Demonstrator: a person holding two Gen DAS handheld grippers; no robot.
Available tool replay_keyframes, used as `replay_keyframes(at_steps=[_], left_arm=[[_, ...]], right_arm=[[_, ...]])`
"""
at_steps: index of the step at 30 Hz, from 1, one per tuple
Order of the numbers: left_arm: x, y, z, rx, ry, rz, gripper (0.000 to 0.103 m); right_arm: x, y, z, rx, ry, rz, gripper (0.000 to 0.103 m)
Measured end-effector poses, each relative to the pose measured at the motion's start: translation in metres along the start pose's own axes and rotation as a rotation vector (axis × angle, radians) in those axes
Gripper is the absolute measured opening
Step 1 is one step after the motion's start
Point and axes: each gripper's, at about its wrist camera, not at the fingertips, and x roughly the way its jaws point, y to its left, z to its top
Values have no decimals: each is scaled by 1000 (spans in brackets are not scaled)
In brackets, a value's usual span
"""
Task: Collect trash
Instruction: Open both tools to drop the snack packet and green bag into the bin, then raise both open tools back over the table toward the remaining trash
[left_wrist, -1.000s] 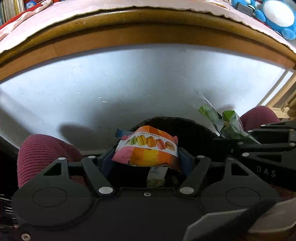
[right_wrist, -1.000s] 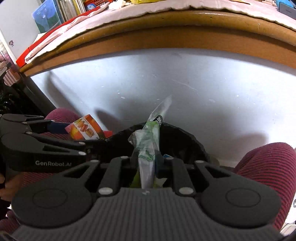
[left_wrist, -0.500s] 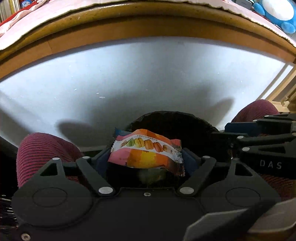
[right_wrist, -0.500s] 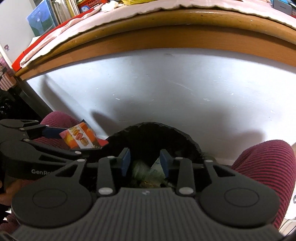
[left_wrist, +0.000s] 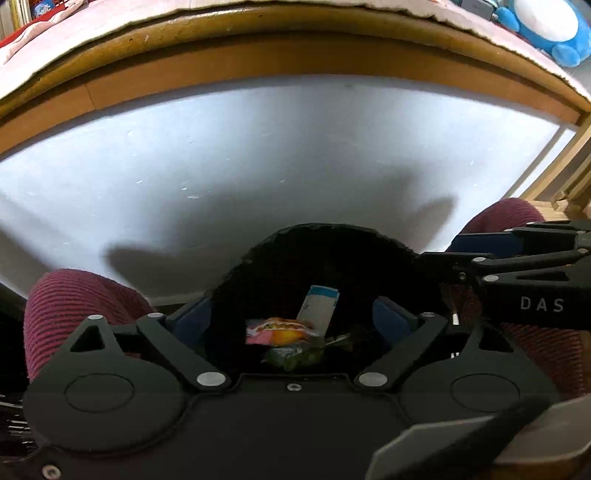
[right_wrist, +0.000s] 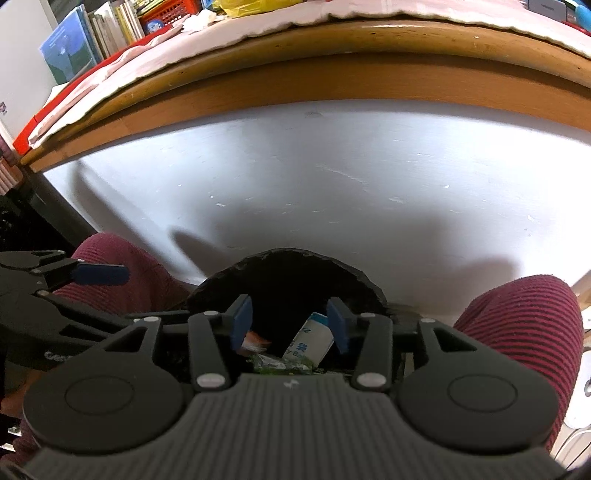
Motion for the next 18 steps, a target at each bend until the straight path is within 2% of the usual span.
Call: replay_keyframes(at_steps=[5,8,12,18], left_arm=[[-6,-2,1,16,-28,5,96],[-15,-3,6,24,-65,2,96],[-36,0,24,15,-143,-13,96],[-72,8,60,-34,-316,-54,100]], right_arm=[[-2,-3,2,4,-13,0,65],[-11,-6,8,8,-57,23,67],[-33,-9,25,-1,-172,51,72],[-68,-14,61,-45,-359,42,80]])
